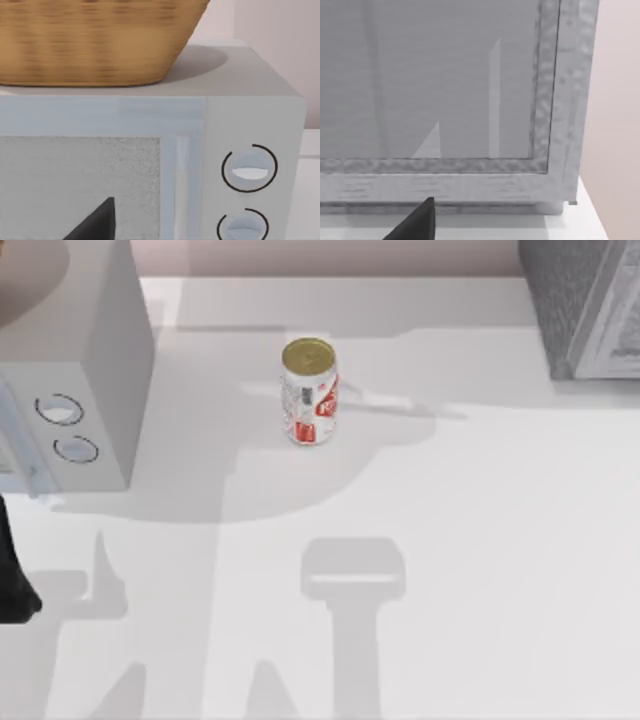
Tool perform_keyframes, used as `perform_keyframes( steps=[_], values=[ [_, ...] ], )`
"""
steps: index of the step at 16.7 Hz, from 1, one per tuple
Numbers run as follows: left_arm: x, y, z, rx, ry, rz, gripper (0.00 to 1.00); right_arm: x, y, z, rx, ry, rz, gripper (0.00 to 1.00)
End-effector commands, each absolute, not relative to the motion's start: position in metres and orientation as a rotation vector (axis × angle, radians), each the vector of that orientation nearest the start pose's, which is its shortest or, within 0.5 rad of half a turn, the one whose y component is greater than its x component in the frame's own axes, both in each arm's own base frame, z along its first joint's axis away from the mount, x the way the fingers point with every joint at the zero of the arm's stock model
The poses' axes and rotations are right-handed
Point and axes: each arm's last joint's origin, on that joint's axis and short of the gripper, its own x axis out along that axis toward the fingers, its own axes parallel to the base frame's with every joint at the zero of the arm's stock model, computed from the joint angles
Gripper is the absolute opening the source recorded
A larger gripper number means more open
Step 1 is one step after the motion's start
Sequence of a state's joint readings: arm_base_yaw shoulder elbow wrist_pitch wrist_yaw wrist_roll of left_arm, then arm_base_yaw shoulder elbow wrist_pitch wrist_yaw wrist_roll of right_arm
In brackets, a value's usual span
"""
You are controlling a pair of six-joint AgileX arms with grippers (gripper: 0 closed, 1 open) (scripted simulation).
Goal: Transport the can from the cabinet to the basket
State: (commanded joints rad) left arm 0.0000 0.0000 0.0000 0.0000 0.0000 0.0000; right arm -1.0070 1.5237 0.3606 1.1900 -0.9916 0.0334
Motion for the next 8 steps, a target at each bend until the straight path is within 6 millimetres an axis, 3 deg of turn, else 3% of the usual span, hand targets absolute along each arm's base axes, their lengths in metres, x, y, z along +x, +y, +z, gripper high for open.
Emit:
perform_keyframes(
  steps=[8],
  values=[
    [0.1057, -0.0012, 0.1600, 0.000, 0.000, 0.000, 1.00, 0.1551, -0.2022, 0.1625, 0.002, 0.000, 0.003, 1.00]
  ],
)
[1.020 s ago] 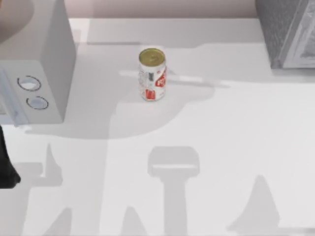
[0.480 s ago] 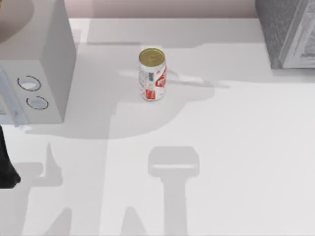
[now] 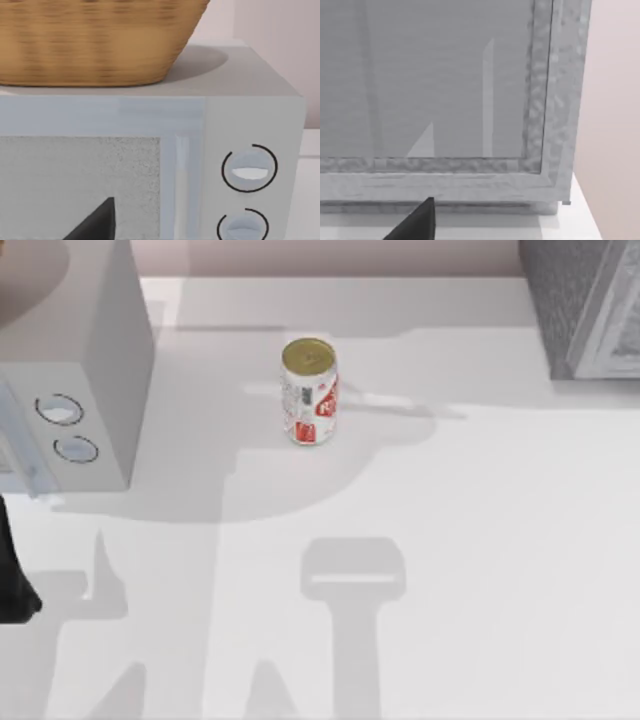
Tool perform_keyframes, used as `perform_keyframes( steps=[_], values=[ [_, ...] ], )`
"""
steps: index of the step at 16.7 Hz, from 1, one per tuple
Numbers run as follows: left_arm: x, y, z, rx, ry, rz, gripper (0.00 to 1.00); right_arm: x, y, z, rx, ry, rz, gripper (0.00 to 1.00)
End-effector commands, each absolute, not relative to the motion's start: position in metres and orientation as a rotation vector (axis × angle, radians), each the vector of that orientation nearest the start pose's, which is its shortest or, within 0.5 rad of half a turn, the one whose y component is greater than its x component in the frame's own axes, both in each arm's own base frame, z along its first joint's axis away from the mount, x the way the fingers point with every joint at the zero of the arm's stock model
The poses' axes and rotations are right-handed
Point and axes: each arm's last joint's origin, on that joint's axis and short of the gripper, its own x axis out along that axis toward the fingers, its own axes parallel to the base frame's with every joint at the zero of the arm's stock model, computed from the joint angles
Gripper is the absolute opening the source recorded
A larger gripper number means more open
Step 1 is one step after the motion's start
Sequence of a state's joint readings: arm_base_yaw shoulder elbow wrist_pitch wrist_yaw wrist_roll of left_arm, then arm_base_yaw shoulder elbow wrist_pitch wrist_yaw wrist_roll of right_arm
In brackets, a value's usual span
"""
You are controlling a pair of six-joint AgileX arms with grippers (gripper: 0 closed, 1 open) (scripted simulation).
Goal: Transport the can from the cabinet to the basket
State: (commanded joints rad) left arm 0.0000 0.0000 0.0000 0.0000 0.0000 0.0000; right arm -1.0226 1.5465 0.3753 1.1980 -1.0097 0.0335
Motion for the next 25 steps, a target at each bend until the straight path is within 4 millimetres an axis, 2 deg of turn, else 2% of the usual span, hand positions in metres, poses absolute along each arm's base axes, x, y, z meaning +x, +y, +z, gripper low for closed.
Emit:
perform_keyframes(
  steps=[3, 6, 9, 12, 15, 19, 22, 25],
  values=[
    [0.106, -0.001, 0.160, 0.000, 0.000, 0.000, 1.00, 0.163, -0.218, 0.179, -0.005, -0.005, 0.003, 1.00],
    [0.106, -0.001, 0.160, 0.000, 0.000, 0.000, 1.00, 0.175, -0.244, 0.213, -0.006, -0.004, 0.001, 1.00],
    [0.106, -0.001, 0.160, 0.000, 0.000, 0.000, 1.00, 0.185, -0.266, 0.264, 0.004, 0.003, -0.001, 1.00],
    [0.106, -0.001, 0.160, 0.000, 0.000, 0.000, 1.00, 0.189, -0.275, 0.328, 0.013, 0.009, -0.001, 1.00],
    [0.106, -0.001, 0.160, 0.000, 0.000, 0.000, 1.00, 0.185, -0.266, 0.395, 0.025, 0.015, -0.001, 1.00],
    [0.106, -0.001, 0.160, 0.000, 0.000, 0.000, 1.00, 0.169, -0.233, 0.468, 0.027, 0.015, 0.001, 1.00],
    [0.106, -0.001, 0.160, 0.000, 0.000, 0.000, 1.00, 0.158, -0.208, 0.501, 0.011, 0.005, 0.002, 1.00],
    [0.106, -0.001, 0.160, 0.000, 0.000, 0.000, 1.00, 0.154, -0.200, 0.510, 0.004, 0.001, 0.003, 1.00]
  ],
)
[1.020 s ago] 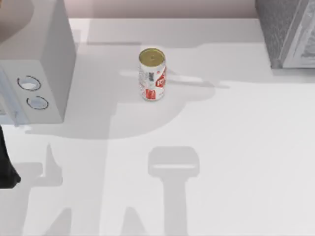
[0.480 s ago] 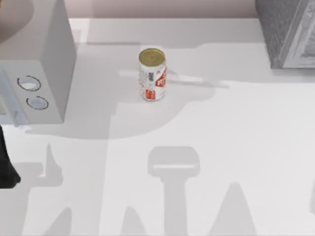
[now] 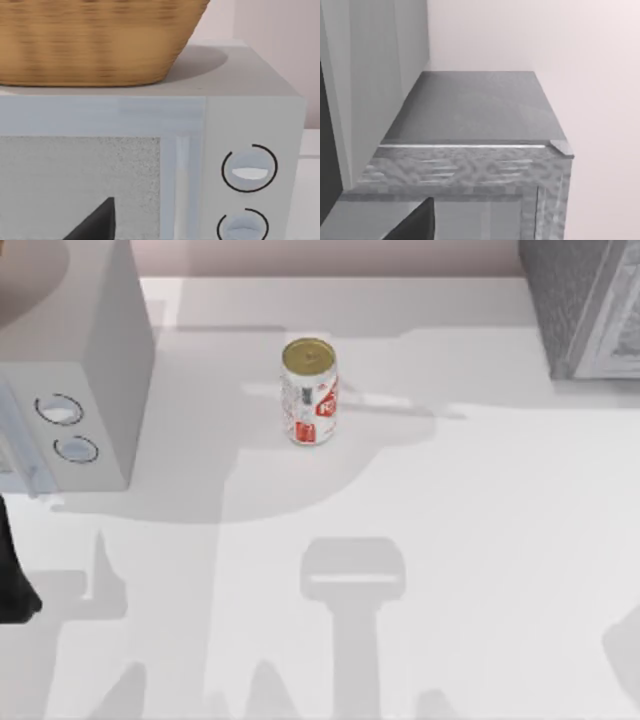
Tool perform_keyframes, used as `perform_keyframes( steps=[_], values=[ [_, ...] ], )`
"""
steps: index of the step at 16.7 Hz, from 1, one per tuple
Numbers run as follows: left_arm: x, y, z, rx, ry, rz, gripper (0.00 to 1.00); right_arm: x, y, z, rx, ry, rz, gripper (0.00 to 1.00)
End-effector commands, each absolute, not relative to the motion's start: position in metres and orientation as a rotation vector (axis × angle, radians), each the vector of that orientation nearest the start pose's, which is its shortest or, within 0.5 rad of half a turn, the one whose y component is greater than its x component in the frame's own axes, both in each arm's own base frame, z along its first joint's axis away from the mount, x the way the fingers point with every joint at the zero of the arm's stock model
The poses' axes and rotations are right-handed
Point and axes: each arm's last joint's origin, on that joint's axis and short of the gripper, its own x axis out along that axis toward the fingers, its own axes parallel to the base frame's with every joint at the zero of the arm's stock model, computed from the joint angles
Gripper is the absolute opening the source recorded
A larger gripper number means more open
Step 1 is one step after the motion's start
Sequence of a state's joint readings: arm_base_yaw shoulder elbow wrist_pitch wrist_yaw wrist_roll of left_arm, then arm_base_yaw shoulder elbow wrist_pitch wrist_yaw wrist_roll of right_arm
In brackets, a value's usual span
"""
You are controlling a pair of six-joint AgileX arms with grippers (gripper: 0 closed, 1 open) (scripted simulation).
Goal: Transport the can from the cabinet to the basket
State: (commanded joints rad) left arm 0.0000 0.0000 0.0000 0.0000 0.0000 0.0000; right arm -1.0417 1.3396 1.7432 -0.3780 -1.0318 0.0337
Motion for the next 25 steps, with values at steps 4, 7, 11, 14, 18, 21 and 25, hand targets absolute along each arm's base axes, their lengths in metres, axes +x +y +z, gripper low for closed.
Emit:
perform_keyframes(
  steps=[4, 7, 11, 14, 18, 21, 25],
  values=[
    [0.106, -0.001, 0.160, 0.000, 0.000, 0.000, 1.00, 0.154, -0.201, 0.511, 0.002, -0.001, 0.000, 1.00],
    [0.106, -0.001, 0.160, 0.000, 0.000, 0.000, 1.00, 0.165, -0.192, 0.513, -0.005, -0.006, 0.001, 1.00],
    [0.106, -0.001, 0.160, 0.000, 0.000, 0.000, 1.00, 0.204, -0.157, 0.517, -0.011, -0.016, -0.001, 1.00],
    [0.106, -0.001, 0.160, 0.000, 0.000, 0.000, 1.00, 0.238, -0.108, 0.518, -0.007, -0.019, 0.000, 1.00],
    [0.106, -0.001, 0.160, 0.000, 0.000, 0.000, 1.00, 0.260, -0.021, 0.517, 0.003, -0.014, 0.000, 1.00],
    [0.106, -0.001, 0.160, 0.000, 0.000, 0.000, 1.00, 0.254, 0.040, 0.515, 0.005, -0.007, 0.000, 1.00],
    [0.106, -0.001, 0.160, 0.000, 0.000, 0.000, 1.00, 0.234, 0.087, 0.512, 0.003, -0.002, 0.000, 1.00]
  ],
)
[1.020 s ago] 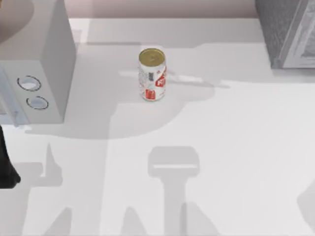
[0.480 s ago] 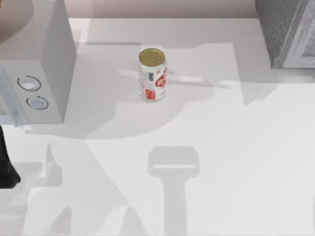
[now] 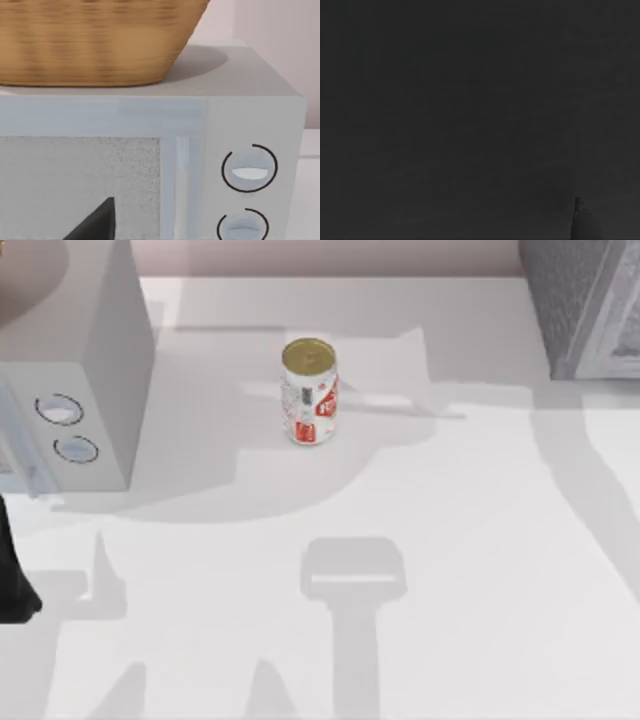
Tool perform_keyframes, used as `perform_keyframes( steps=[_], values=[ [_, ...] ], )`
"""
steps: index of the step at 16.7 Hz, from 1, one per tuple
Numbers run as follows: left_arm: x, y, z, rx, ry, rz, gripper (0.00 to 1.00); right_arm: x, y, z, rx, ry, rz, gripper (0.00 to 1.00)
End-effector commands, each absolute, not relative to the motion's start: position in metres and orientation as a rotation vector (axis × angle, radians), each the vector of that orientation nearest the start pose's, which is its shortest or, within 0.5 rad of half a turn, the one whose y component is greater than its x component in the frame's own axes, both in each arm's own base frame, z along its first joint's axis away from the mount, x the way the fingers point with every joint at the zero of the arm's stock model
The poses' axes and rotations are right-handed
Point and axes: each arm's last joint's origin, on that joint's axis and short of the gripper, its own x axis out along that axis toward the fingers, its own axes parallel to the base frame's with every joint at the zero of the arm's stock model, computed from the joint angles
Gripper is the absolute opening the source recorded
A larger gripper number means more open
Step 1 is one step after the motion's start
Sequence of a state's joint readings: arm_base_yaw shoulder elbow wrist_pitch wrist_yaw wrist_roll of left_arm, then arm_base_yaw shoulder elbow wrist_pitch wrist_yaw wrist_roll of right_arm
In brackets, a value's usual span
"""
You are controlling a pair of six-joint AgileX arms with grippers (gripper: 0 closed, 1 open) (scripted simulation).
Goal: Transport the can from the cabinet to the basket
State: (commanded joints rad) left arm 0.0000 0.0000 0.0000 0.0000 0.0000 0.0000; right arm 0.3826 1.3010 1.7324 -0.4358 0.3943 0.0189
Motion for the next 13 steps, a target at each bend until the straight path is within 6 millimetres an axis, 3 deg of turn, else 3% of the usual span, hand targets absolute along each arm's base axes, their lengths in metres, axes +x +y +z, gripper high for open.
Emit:
perform_keyframes(
  steps=[3, 6, 8, 13],
  values=[
    [0.106, -0.001, 0.160, 0.000, 0.000, 0.000, 1.00, 0.227, 0.098, 0.511, 0.002, 0.000, 0.000, 1.00],
    [0.106, -0.001, 0.160, 0.000, 0.000, 0.000, 1.00, 0.227, 0.098, 0.511, 0.002, 0.000, 0.000, 1.00],
    [0.106, -0.001, 0.160, 0.000, 0.000, 0.000, 1.00, 0.220, 0.088, 0.517, -0.001, -0.023, -0.042, 1.00],
    [0.106, -0.001, 0.160, 0.000, 0.000, 0.000, 1.00, 0.259, 0.088, 0.517, -0.003, -0.019, -0.045, 1.00]
  ],
)
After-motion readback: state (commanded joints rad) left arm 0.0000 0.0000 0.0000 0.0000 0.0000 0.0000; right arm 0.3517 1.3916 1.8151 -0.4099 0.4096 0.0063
